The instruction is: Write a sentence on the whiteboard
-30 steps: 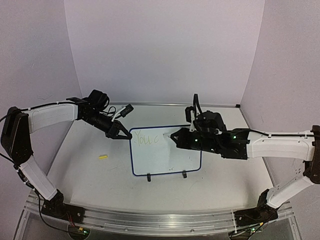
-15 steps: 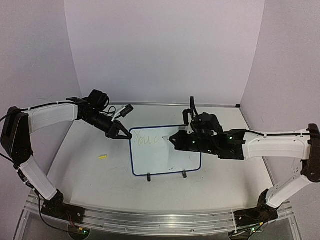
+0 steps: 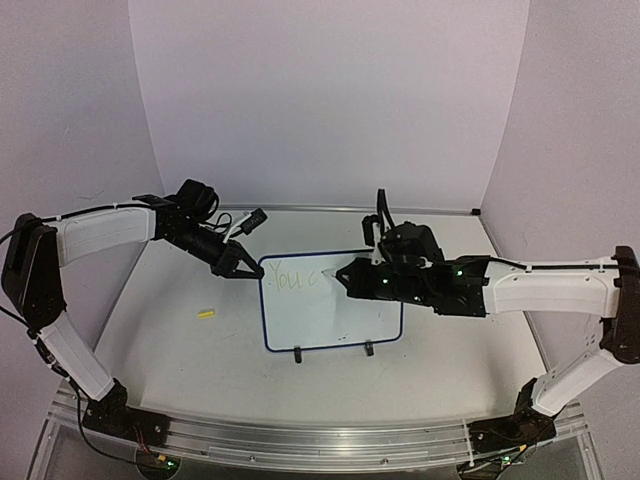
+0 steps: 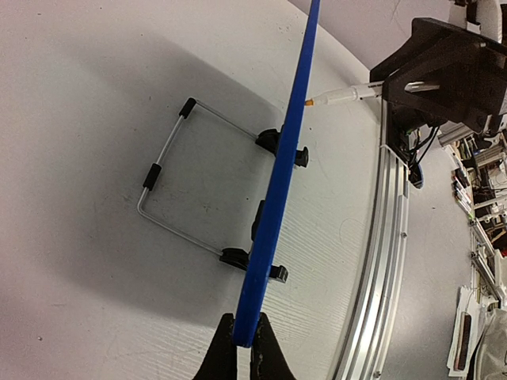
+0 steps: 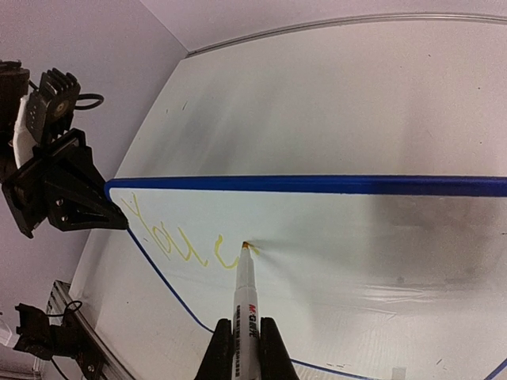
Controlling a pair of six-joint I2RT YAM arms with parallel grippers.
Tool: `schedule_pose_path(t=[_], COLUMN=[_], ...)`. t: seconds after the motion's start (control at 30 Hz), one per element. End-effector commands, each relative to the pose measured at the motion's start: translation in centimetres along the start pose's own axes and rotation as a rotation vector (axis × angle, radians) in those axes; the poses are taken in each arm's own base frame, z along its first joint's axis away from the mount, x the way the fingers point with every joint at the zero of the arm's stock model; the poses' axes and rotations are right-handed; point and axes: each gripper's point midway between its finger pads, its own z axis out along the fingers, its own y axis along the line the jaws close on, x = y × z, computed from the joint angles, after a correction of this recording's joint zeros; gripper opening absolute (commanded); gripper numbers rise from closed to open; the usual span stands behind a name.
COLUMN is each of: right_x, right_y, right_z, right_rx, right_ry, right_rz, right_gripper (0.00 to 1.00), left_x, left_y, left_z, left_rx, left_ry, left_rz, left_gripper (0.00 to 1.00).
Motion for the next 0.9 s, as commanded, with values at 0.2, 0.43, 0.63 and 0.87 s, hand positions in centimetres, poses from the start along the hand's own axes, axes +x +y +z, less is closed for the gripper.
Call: schedule_pose_path(t=[0.2,0.43,0.63,0.87], right_x=[0.7,1.6,1.2,-1.2], right_y=[-0.3,-0.9,-1.1,-0.6], right_z=[0.7,0.6,0.3,-1.0], right_rx=[-0.007,-0.002,0.014,0.022], right_ry=[0.024,0.048,0.034,-0.043], right_rz=[0.024,0.036,0.039,0.042], right_gripper=[0.00,0.00,0.00,0.00], left_x=[0.2,0.1,0.1,0.1], left_y=[0.4,0.3,0.3,0.3], left_z=[-0.4,-0.5,-0.5,-0.5], left_rx=[-0.061,-0.062,-0.063,-0.063], left_ry=[0.030,0.029,0.029,0.030], left_rz=[0.026,0.027,0.029,0.028], left_gripper=[0.00,0.00,0.00,0.00])
